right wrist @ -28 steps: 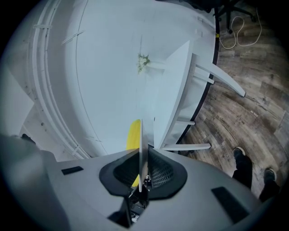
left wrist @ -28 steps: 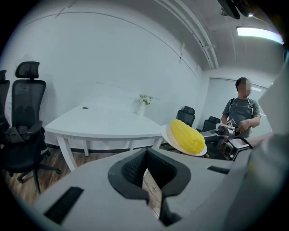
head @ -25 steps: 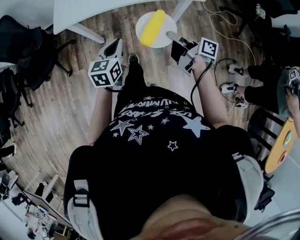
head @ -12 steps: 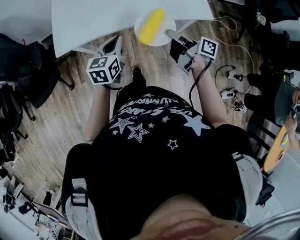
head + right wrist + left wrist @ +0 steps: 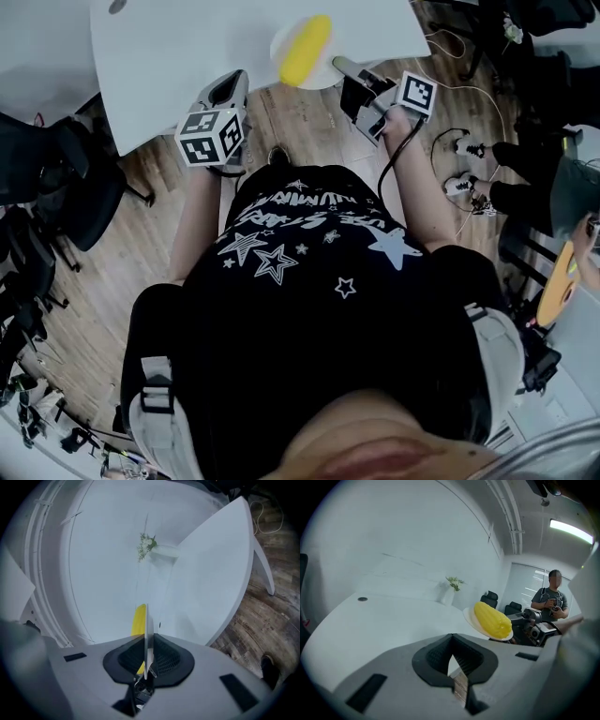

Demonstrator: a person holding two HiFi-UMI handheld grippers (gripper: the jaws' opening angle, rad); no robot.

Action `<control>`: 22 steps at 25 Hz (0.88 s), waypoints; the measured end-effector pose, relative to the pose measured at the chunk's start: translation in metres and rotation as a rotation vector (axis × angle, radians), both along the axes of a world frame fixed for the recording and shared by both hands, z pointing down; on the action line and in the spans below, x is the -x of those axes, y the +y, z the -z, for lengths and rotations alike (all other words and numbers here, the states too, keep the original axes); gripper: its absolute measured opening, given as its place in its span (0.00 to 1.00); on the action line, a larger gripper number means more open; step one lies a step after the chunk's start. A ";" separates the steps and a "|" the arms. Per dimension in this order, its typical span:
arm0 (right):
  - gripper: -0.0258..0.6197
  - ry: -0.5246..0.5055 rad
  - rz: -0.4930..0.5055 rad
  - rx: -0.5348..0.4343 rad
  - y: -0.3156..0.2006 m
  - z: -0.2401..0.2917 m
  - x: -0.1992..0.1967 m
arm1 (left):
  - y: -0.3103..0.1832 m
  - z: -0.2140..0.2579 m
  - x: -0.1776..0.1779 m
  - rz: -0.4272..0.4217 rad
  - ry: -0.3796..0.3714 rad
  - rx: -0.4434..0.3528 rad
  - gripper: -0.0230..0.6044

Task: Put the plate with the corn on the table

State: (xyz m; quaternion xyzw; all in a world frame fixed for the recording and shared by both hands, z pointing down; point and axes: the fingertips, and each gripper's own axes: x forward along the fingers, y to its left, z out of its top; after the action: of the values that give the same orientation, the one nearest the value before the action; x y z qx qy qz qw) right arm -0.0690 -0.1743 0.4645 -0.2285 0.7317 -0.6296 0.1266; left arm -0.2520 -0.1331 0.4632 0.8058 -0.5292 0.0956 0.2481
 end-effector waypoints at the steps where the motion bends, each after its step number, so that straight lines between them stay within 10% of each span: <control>1: 0.10 0.002 -0.008 0.000 -0.004 0.000 -0.002 | -0.006 -0.001 -0.001 -0.008 0.000 0.001 0.04; 22: 0.10 0.004 -0.042 0.014 -0.056 -0.011 -0.071 | -0.067 -0.001 -0.076 -0.079 -0.017 0.028 0.04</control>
State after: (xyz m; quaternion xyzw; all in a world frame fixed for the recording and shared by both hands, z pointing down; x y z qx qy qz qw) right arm 0.0025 -0.2306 0.4756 -0.2459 0.7225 -0.6316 0.1367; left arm -0.1759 -0.2001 0.4644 0.8216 -0.4976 0.1195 0.2511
